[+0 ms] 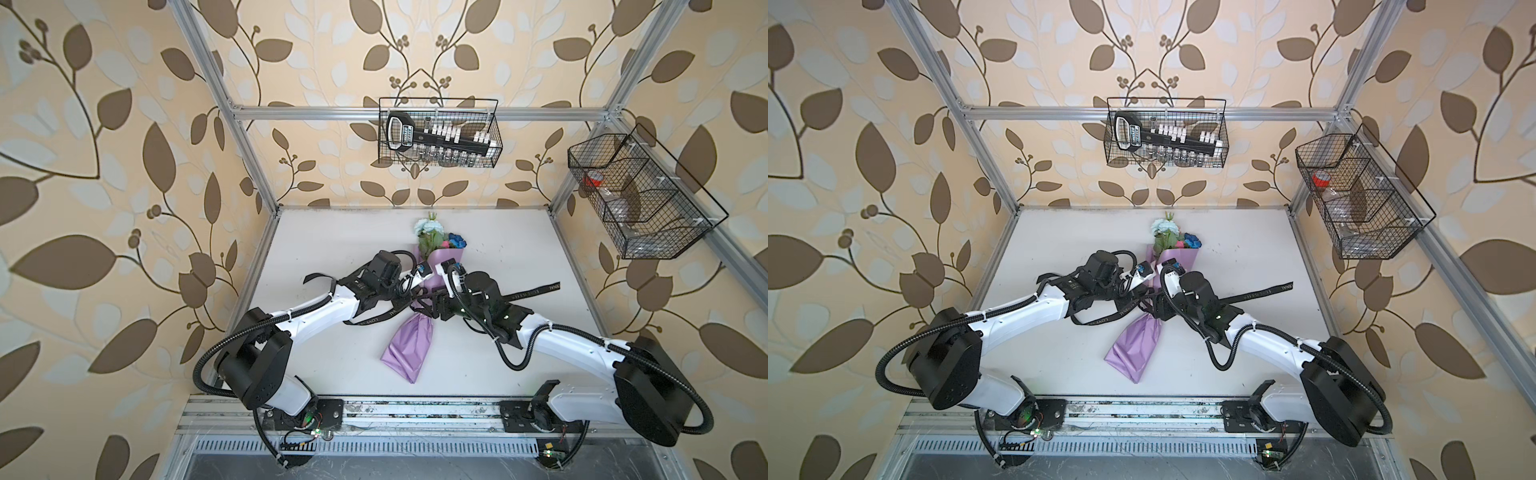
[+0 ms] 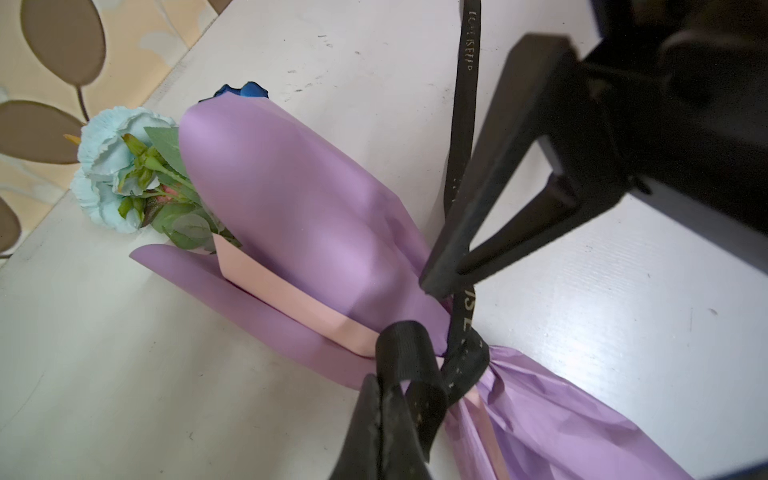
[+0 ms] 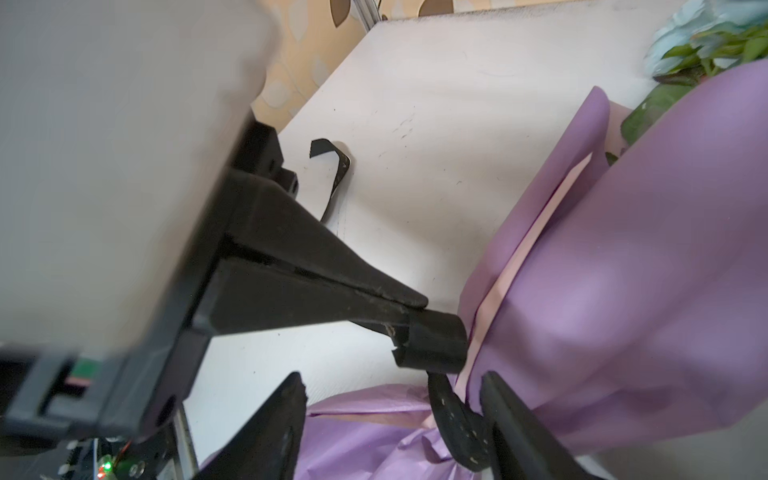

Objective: Tie the bouquet of fake flowers

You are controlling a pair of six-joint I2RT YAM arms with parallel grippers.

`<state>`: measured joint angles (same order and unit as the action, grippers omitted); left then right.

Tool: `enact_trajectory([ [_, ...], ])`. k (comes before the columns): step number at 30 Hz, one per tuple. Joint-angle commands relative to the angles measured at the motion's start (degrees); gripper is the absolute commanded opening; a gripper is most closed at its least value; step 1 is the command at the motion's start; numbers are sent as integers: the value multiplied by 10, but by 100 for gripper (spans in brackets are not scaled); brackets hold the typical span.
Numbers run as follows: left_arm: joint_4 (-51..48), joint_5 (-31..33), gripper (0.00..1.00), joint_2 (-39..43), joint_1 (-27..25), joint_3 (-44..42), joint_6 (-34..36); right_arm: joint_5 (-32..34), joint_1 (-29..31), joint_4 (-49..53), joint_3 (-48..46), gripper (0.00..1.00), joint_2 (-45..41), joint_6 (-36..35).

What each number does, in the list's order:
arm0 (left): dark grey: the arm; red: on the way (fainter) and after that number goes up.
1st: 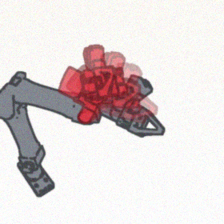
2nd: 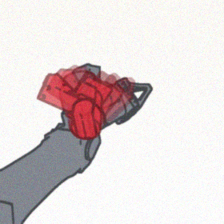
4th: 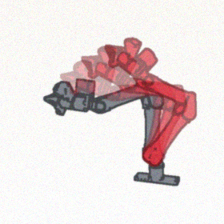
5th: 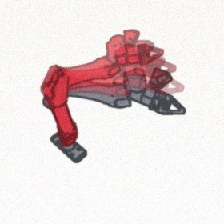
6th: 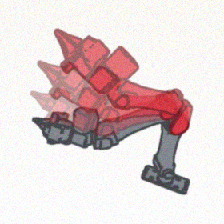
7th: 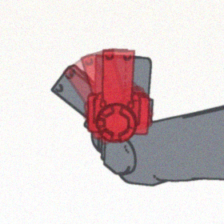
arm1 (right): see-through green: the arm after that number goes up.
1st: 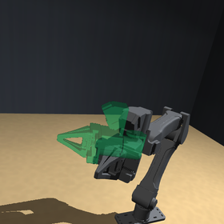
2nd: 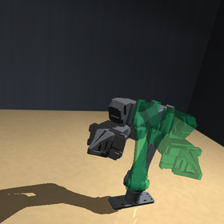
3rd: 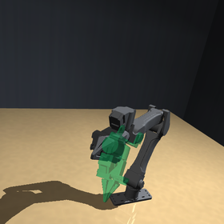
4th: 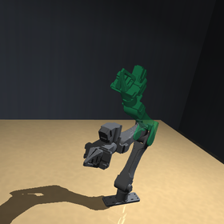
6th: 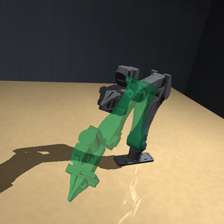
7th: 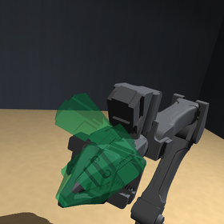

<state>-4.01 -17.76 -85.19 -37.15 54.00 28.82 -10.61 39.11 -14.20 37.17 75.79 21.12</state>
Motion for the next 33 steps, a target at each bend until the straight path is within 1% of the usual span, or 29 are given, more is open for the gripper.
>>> enact_trajectory([
  [1,21,-20,0,20,-2,3,27,-16,0,-44,-10,65,12,-23],
  [5,21,-26,0,16,-2,6,54,-15,0,-62,-23,60,22,-35],
  [8,14,-43,0,19,-1,8,76,-3,-1,-70,-20,56,31,-40],
  [11,-5,-53,0,19,-1,14,95,13,-2,-72,-12,49,41,-45],
  [15,-29,-59,0,10,-1,28,108,13,-2,-82,-3,30,54,-53],
  [21,-54,-44,0,-8,-1,40,102,20,-2,-96,-19,1,47,-55],
  [23,-56,-37,1,-9,0,40,96,29,-2,-102,-28,0,42,-54],
  [24,-55,-35,4,-8,1,39,93,33,-2,-105,-32,0,41,-53],
  [25,-56,-34,14,-8,4,37,90,36,-2,-106,-36,0,39,-52],
  [26,-59,-32,32,-6,7,37,87,38,-2,-107,-38,0,37,-52],
  [27,-63,-31,44,-4,12,35,82,40,-2,-108,-39,0,36,-52],
  [31,-67,-32,46,3,41,20,62,42,-2,-108,-41,0,40,-53],
  [33,-71,-34,46,5,46,10,62,39,-2,-109,-40,0,42,-53],
])
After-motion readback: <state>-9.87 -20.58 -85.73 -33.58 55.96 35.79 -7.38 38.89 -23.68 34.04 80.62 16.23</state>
